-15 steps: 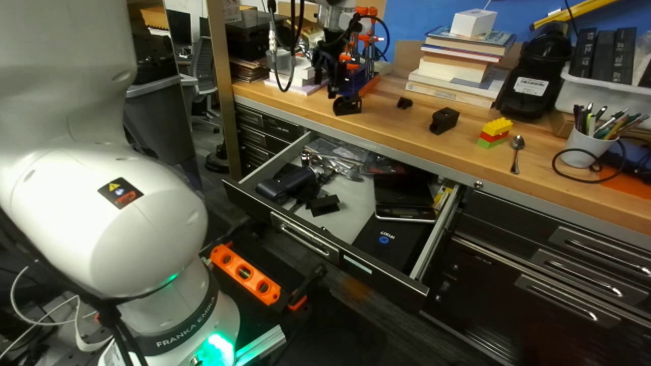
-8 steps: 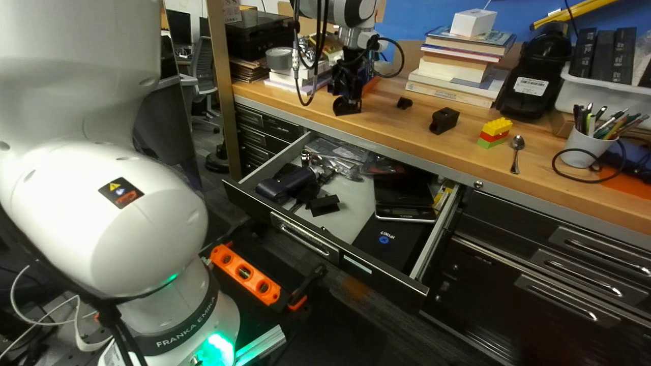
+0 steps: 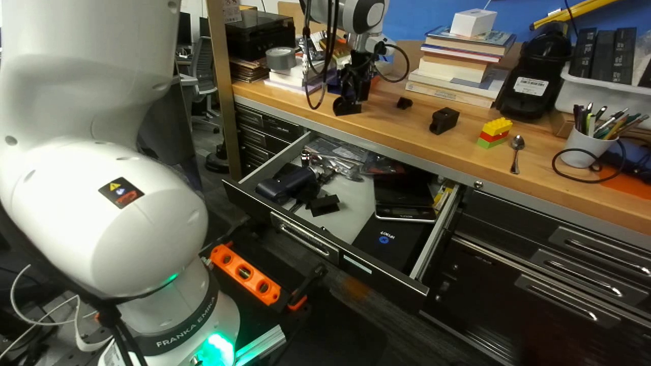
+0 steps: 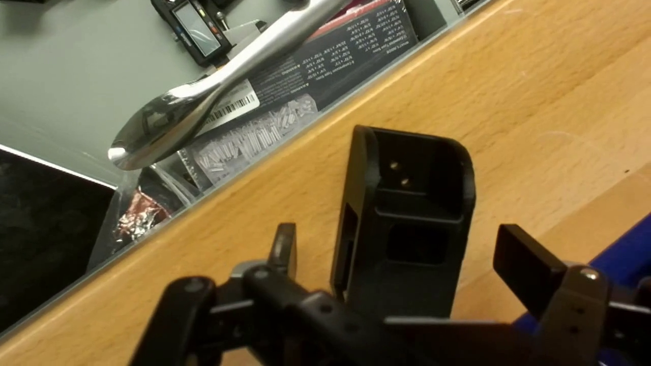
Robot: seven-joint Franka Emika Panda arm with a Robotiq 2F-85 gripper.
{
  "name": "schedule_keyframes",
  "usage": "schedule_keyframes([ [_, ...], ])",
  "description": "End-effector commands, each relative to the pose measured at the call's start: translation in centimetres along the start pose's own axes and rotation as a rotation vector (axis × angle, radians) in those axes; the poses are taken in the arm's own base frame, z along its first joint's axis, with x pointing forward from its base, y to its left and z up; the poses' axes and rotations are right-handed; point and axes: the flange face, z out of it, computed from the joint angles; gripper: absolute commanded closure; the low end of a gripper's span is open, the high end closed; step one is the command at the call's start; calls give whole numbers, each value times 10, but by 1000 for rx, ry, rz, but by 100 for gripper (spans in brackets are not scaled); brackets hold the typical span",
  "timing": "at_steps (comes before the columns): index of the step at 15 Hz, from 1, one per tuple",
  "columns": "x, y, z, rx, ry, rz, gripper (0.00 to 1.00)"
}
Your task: Put the three black objects in the open drawer then close the drawer
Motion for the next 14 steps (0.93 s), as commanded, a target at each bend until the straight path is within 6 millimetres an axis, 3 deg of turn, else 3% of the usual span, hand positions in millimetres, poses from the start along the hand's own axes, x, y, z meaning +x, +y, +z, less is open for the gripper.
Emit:
schedule_keyframes([
  [1, -2, -8, -1, -11, -26, -60, 25],
  [2, -5, -9, 0, -11, -37, -73, 26],
  [8, -14, -8, 6, -45, -78, -149, 71],
  [12, -28, 6, 2, -75, -92, -154, 72],
  [14, -46, 19, -3, -88, -101, -148, 72],
])
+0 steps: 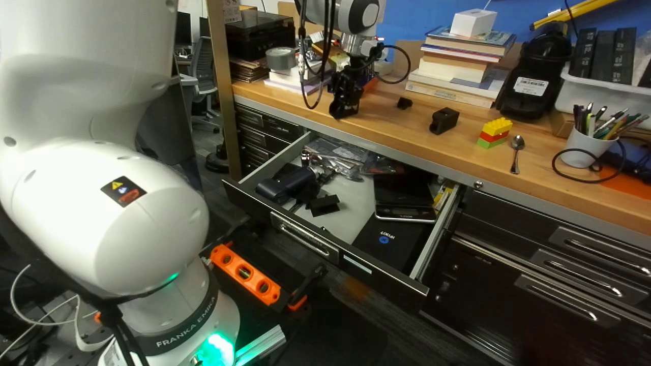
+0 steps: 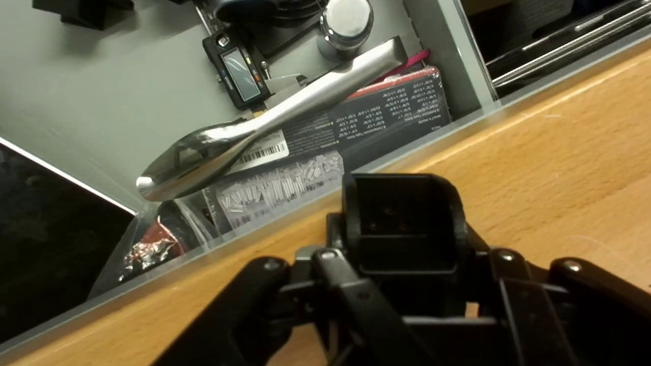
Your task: Put the three black objects in the open drawer then close the drawer
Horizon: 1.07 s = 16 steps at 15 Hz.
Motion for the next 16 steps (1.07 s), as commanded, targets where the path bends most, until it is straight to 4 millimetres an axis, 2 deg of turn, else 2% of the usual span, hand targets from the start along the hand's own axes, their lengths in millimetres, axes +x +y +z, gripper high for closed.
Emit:
schedule_keyframes([
  [1, -47, 23, -11, -31, -19, -6, 72],
  [6, -114, 58, -6, -102, -27, 22, 72],
  [8, -137, 80, 0, -124, -21, 63, 73],
  [12, -179, 140, 30, -162, -47, 190, 73],
  [14, -193, 178, 56, -186, -68, 255, 73],
  [16, -197, 211, 76, -187, -89, 287, 73],
])
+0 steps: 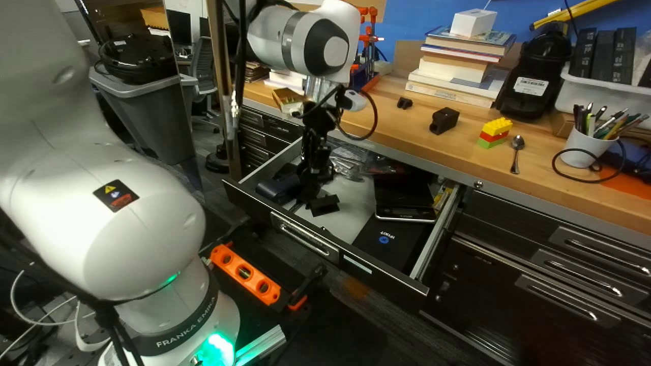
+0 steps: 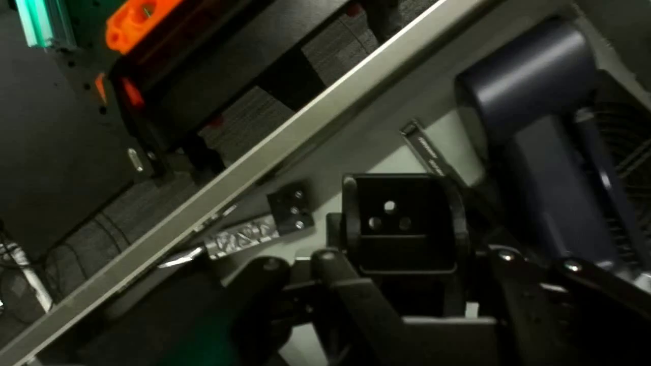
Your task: Put the three black objects in the open drawer then close the drawer
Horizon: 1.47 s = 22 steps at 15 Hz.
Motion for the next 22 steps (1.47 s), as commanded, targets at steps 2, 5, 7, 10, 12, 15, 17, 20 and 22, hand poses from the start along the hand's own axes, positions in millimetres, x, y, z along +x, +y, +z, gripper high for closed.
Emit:
schedule_keyframes([
  [2, 6, 63, 49, 12, 1, 91, 73],
  [5, 23, 82, 52, 52, 30, 105, 73],
  [7, 32, 87, 47, 85, 60, 104, 73],
  [10, 42, 85, 42, 138, 103, 64, 73],
  [12, 44, 83, 41, 175, 127, 4, 73],
  [15, 41, 88, 51, 192, 125, -139, 74],
  [17, 41, 94, 62, 199, 111, -211, 74],
  [20, 43, 98, 77, 209, 82, -304, 74],
  [22, 47, 99, 88, 201, 63, -350, 74],
])
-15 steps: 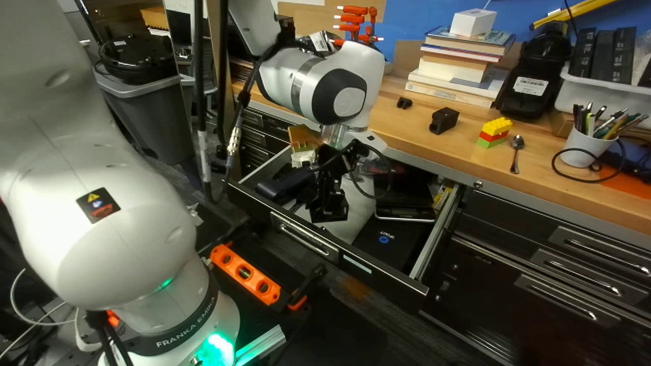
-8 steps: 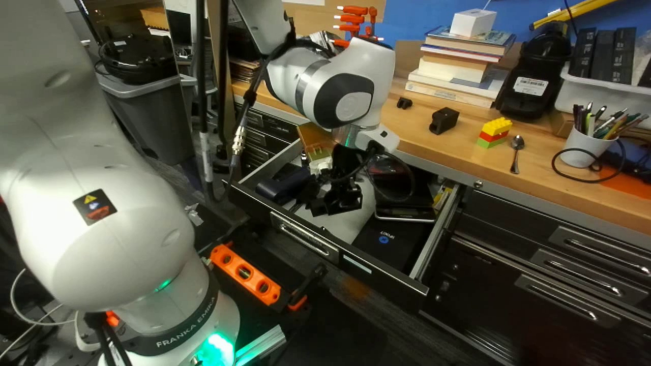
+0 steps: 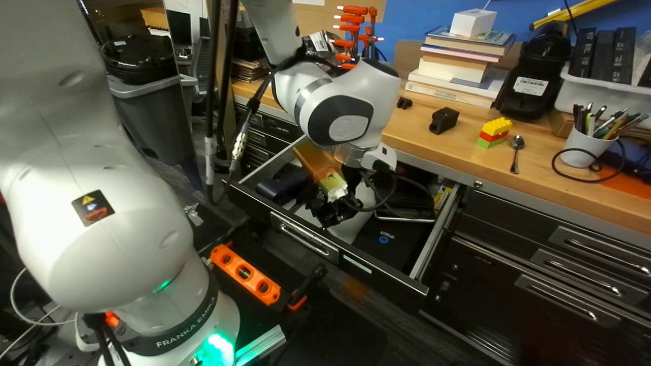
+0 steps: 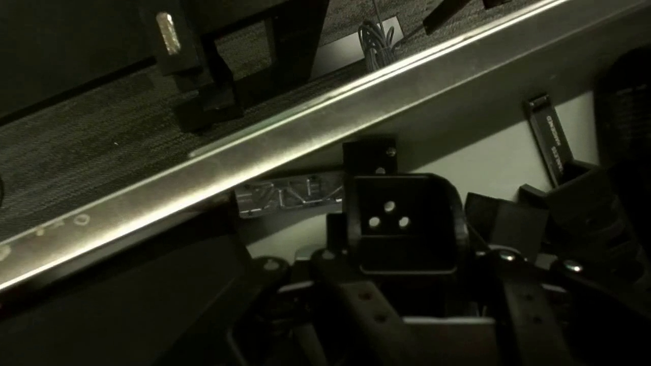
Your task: Put the three black objects in the open drawer then close the drawer
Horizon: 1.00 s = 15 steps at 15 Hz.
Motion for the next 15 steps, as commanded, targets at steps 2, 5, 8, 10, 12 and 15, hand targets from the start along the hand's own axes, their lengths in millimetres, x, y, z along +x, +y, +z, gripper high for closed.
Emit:
schedule_keyframes([
  [2, 4, 10, 18, 7, -24, -88, 74],
  [5, 5, 14, 26, 8, -54, -92, 24],
  [8, 4, 14, 26, -2, -58, -95, 4],
  [10, 2, 11, 19, -14, -48, -92, 0],
  [12, 0, 5, 4, -39, -26, -91, 0],
  [15, 2, -12, -37, -76, 12, -65, 0],
])
